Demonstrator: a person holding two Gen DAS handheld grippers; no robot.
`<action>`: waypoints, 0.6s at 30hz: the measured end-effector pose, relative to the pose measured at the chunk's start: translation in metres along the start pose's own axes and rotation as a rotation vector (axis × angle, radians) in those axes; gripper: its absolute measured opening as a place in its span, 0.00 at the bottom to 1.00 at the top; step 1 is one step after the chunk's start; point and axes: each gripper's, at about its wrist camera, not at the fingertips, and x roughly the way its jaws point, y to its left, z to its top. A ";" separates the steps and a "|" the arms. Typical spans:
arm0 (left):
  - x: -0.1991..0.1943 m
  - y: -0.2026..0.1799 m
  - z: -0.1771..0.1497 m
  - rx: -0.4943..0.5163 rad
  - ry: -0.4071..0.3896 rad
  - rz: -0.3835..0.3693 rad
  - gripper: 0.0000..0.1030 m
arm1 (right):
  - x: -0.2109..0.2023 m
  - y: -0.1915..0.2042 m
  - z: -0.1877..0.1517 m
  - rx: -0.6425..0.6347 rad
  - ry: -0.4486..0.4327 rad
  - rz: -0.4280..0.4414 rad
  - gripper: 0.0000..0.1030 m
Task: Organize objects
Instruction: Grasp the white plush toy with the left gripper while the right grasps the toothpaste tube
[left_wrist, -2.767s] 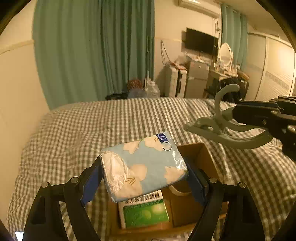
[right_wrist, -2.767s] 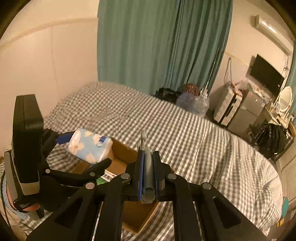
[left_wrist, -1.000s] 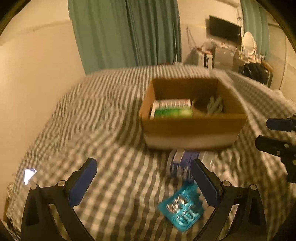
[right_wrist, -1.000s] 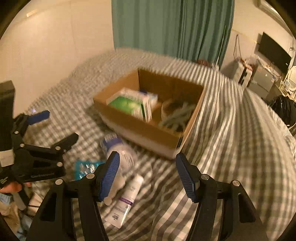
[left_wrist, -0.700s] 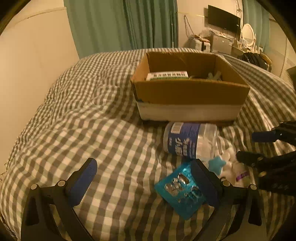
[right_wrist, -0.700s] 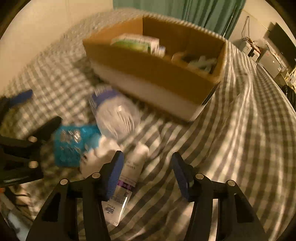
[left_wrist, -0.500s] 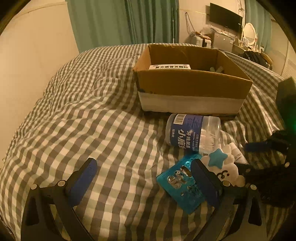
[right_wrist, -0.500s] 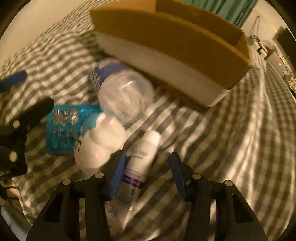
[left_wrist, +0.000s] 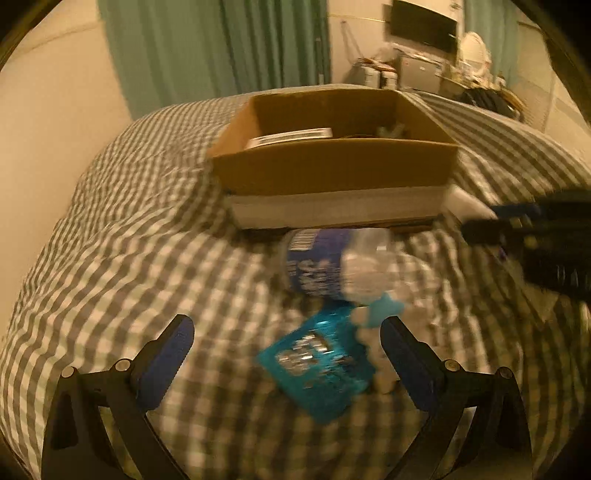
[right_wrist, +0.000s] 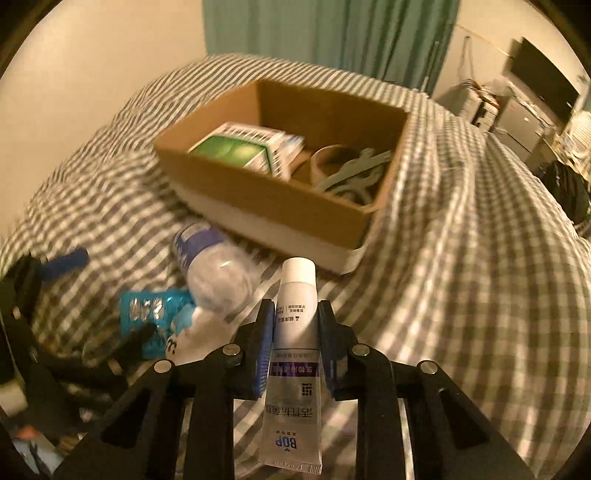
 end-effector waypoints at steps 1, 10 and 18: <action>0.001 -0.007 0.002 0.017 0.002 -0.009 1.00 | -0.001 -0.002 0.001 0.010 -0.007 -0.005 0.22; 0.028 -0.049 0.010 0.073 0.068 -0.078 1.00 | -0.005 -0.017 0.011 0.083 -0.043 -0.020 0.22; 0.056 -0.058 0.002 0.079 0.143 -0.152 0.82 | -0.007 -0.016 0.010 0.086 -0.047 -0.023 0.22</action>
